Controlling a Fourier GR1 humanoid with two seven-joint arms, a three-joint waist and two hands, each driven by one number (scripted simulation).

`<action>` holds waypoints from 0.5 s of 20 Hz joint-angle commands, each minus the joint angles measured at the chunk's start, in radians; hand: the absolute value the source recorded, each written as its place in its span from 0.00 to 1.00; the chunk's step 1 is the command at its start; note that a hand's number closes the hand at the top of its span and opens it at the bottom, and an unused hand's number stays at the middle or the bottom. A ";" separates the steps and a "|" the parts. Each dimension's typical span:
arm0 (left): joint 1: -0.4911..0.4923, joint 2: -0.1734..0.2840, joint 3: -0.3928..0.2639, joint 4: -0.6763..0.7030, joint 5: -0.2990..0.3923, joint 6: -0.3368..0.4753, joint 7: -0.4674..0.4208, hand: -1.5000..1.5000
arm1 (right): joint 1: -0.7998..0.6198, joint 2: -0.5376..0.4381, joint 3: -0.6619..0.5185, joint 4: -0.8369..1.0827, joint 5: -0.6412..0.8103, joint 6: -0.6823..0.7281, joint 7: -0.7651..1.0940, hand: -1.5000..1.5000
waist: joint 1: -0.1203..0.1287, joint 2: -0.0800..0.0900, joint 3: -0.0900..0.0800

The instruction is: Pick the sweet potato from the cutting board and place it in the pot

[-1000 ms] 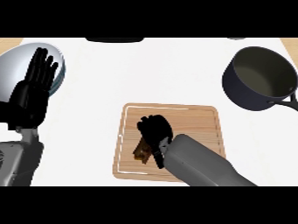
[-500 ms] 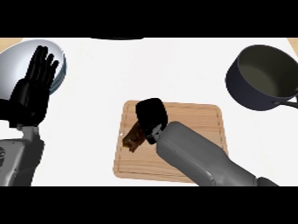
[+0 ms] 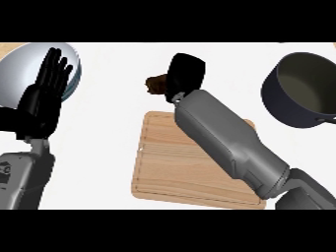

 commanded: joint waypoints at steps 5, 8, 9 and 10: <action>0.013 -0.003 -0.003 -0.008 -0.012 0.011 0.004 0.50 | -0.233 -0.049 -0.037 0.191 0.219 -0.184 0.330 1.00 | -0.006 -0.010 -0.001; 0.036 0.012 0.020 0.005 -0.002 0.003 -0.002 0.50 | -0.218 -0.052 -0.003 0.215 0.315 -0.225 0.399 1.00 | -0.039 -0.021 -0.001; 0.030 -0.008 0.006 -0.002 -0.018 0.025 -0.010 0.50 | -0.237 -0.081 -0.016 0.230 0.328 -0.220 0.400 1.00 | -0.044 -0.020 0.000; 0.051 0.010 0.023 0.000 -0.003 0.003 -0.019 0.50 | -0.266 -0.083 -0.021 0.241 0.345 -0.190 0.433 1.00 | -0.042 -0.024 -0.001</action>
